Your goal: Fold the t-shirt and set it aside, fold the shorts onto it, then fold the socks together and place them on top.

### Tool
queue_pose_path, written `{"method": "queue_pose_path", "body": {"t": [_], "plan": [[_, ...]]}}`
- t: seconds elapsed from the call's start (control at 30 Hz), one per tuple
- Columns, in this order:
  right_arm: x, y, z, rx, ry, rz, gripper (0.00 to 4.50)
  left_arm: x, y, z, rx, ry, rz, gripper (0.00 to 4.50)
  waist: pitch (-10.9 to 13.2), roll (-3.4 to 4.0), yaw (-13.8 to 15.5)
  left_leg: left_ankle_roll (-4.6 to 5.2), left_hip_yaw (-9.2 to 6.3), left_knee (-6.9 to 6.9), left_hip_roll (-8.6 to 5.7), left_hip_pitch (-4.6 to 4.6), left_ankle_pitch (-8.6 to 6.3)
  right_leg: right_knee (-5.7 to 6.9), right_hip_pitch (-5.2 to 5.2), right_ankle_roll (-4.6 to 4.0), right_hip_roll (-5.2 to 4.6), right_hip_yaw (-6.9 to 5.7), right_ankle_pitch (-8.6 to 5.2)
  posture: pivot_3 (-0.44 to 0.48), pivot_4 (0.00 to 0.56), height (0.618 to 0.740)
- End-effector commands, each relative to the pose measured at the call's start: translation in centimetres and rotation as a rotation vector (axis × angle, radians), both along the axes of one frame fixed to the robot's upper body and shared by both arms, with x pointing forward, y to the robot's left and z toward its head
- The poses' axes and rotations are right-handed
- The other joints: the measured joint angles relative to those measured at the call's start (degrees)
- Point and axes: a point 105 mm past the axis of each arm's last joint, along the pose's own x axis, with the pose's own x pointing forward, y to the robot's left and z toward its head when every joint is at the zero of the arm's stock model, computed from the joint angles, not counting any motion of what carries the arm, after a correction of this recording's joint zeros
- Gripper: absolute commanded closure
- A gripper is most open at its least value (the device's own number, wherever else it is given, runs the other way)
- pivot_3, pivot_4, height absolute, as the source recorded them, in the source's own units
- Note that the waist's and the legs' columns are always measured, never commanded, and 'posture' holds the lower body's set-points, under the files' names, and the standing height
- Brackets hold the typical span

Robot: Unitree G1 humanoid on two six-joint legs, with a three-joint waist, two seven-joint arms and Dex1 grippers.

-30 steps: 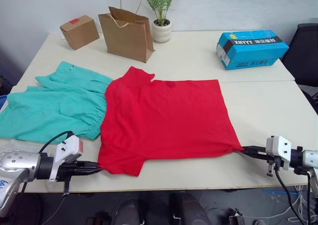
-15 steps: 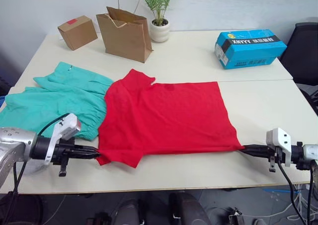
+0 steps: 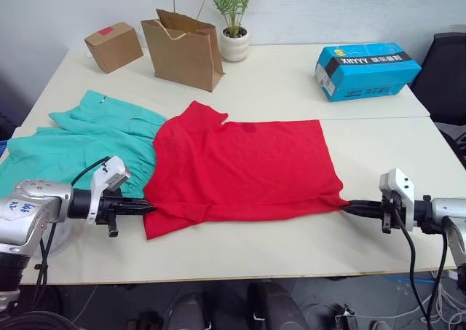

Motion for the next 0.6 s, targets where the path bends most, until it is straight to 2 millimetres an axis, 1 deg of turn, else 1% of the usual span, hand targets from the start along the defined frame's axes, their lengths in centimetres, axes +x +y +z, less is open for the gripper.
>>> {"method": "queue_pose_path", "body": {"t": [0.03, 0.1, 0.13, 0.23, 0.33, 0.47, 0.5, 0.53, 0.57, 0.6], "plan": [[0.2, 0.2, 1.4, 0.024, -0.034, -0.011, 4.46, 0.0, 0.2, 0.2, 0.01, -0.026, 0.005, 4.5, 0.0, 0.0, 0.11, 0.0, 0.0, 0.0, 0.0, 0.0, 0.0, -0.01, 0.0, 0.0, 0.0, 0.0, 0.0, 0.0, 0.15, 0.74], [0.0, 0.1, 1.4, 0.043, -0.008, -0.03, 4.46, 0.0, 0.2, 0.0, 0.007, -0.029, 0.009, 4.5, 0.0, 0.0, 0.24, 0.0, 0.0, 0.0, -0.01, 0.0, 0.0, -0.01, 0.01, 0.0, -0.01, 0.0, 0.0, 0.0, 0.15, 0.74], [0.1, 0.0, 1.5, 0.041, -0.024, -0.039, 4.49, -0.1, 0.1, 0.0, 0.003, -0.033, 0.01, 4.27, 0.0, 0.0, 0.33, 0.0, 0.0, 0.0, -0.01, 0.0, 0.0, -0.01, 0.01, 0.0, -0.01, 0.0, 0.0, 0.0, 0.15, 0.74], [-0.2, -0.6, 2.1, 0.057, -0.038, -0.074, 3.87, 0.0, 0.1, 0.2, -0.024, -0.062, 0.03, 3.53, 0.0, 0.0, 0.72, 0.0, 0.0, 0.0, 0.0, 0.0, 0.0, 0.0, 0.0, 0.0, -0.01, 0.0, 0.0, 0.0, 0.15, 0.74], [-0.9, -1.1, 2.9, 0.089, -0.041, -0.101, 2.81, -0.2, 0.3, 0.3, -0.042, -0.094, 0.048, 2.57, 0.0, 0.0, 1.05, 0.01, 0.0, 0.02, 0.0, -0.01, 0.0, -0.01, 0.0, 0.0, -0.01, 0.0, 0.0, 0.0, 0.15, 0.74], [-1.9, -1.1, 3.8, 0.137, -0.017, -0.126, 1.42, -0.2, 0.6, 0.6, -0.064, -0.146, 0.083, 1.31, 0.0, 0.0, 1.17, 0.03, -0.01, 0.01, 0.0, 0.0, -0.02, -0.02, 0.02, 0.0, -0.02, 0.0, 0.0, 0.0, 0.15, 0.74], [-1.9, -1.2, 4.0, 0.139, -0.021, -0.138, 1.04, -0.2, 0.7, 0.7, -0.074, -0.158, 0.095, 0.98, -0.01, -0.01, 1.17, 0.03, -0.01, 0.01, 0.0, 0.01, -0.02, -0.02, 0.03, 0.0, -0.03, 0.0, 0.0, 0.0, 0.15, 0.74], [-1.8, -1.2, 4.1, 0.139, -0.031, -0.15, 0.76, 0.0, 0.7, 1.0, -0.078, -0.186, 0.106, 0.69, -0.01, -0.01, 1.18, 0.03, -0.02, 0.01, 0.0, 0.01, -0.02, -0.02, 0.03, 0.0, -0.03, 0.0, 0.01, 0.0, 0.15, 0.74], [-1.3, -1.4, 4.4, 0.137, -0.065, -0.188, 0.33, 0.5, 1.0, 1.4, -0.09, -0.231, 0.144, 0.35, -0.01, -0.01, 1.18, 0.04, -0.02, 0.01, 0.0, 0.0, -0.02, -0.02, 0.04, 0.01, -0.03, 0.0, 0.01, 0.0, 0.15, 0.74], [-0.9, -1.7, 4.5, 0.134, -0.095, -0.22, 0.03, 0.9, 1.2, 1.8, -0.102, -0.268, 0.176, 0.05, -0.01, -0.02, 1.18, 0.05, -0.02, 0.01, -0.01, 0.01, -0.03, -0.02, 0.04, 0.01, -0.04, 0.0, 0.01, 0.0, 0.15, 0.74]]}}
